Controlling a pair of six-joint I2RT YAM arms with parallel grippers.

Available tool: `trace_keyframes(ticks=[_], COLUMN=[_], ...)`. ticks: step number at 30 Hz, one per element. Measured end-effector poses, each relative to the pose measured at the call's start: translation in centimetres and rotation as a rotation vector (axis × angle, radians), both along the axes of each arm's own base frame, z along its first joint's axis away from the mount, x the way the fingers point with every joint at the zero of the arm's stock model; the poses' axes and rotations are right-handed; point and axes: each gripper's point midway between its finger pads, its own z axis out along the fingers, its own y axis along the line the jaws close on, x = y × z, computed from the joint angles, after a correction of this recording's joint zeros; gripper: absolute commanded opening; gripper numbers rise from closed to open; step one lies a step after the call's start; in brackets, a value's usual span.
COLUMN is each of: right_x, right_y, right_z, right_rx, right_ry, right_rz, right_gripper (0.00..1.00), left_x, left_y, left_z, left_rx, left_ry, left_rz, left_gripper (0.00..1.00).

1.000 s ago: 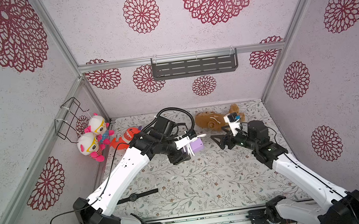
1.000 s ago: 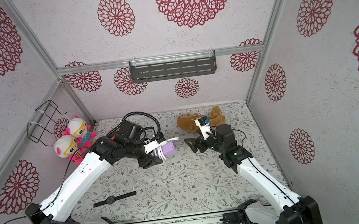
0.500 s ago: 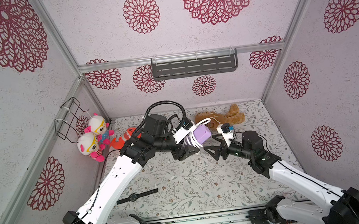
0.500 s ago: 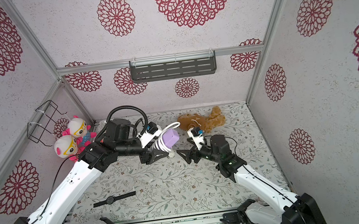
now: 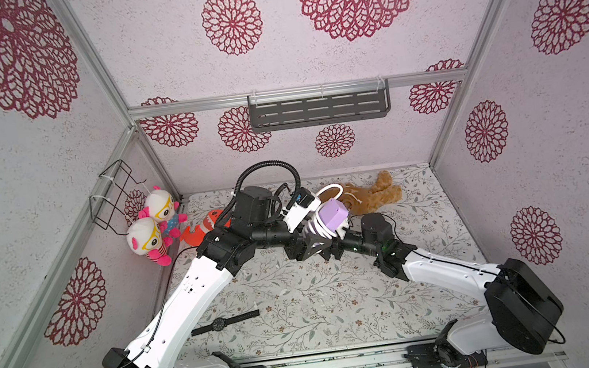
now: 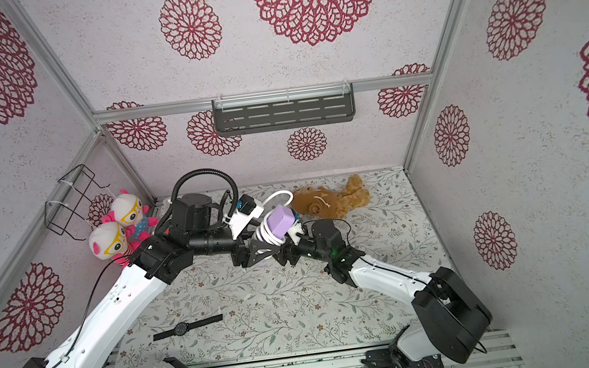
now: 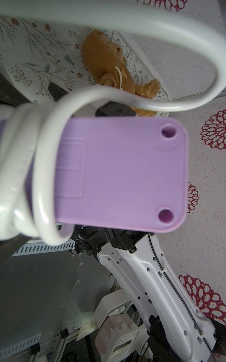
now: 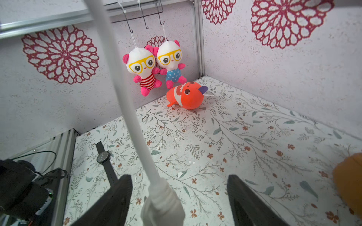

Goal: Unwrap the cord wrapped around the power strip
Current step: Unwrap the power cord from the power strip.

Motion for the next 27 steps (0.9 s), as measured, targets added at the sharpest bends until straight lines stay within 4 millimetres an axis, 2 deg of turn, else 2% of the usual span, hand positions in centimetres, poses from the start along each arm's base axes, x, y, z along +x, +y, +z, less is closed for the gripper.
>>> trace_keyframes(ticks=[4,9,11,15,19,22,23,24,25,26,27], right_x=[0.0,0.1,0.5,2.0,4.5,5.9,6.1,6.1,6.0,5.6,5.2], right_y=[0.4,0.3,0.1,-1.1,-3.7,-5.9,-6.5,-6.9,-7.3,-7.3,-7.2], right_z=[1.2,2.3,2.5,2.3,2.2,3.0,3.3,3.5,3.7,3.8,4.0], right_rx=[0.047,0.085,0.092,0.093,0.090,0.101,0.105,0.104,0.101,0.097,0.095], right_ry=[-0.026,-0.065,-0.072,-0.078,-0.083,-0.096,-0.096,-0.097,-0.092,-0.086,-0.081], right_rz=[0.007,0.000,-0.018,-0.096,-0.204,-0.269,-0.280,-0.283,-0.278,-0.264,-0.250], right_gripper=[0.56,0.19,0.00,0.00,0.00,0.00,0.05,0.24,0.50,0.66,0.72], left_x=[-0.3,-0.5,-0.6,-1.0,-1.9,-2.9,-3.1,-3.3,-3.4,-3.5,-3.6], left_y=[0.1,-0.1,-0.2,-0.3,0.0,0.4,0.5,0.6,0.6,0.7,0.7], left_z=[0.2,0.7,0.9,1.1,1.1,0.9,0.8,0.8,1.0,1.1,1.3], left_rx=[-0.020,-0.049,-0.060,-0.073,-0.080,-0.085,-0.086,-0.087,-0.091,-0.094,-0.099], left_ry=[0.006,0.023,0.030,0.048,0.065,0.086,0.092,0.095,0.096,0.096,0.099], left_rz=[0.003,-0.002,-0.009,-0.021,-0.038,-0.051,-0.053,-0.053,-0.056,-0.057,-0.060], left_gripper=[0.00,0.00,0.00,0.00,0.00,0.00,0.00,0.00,0.00,0.00,0.00])
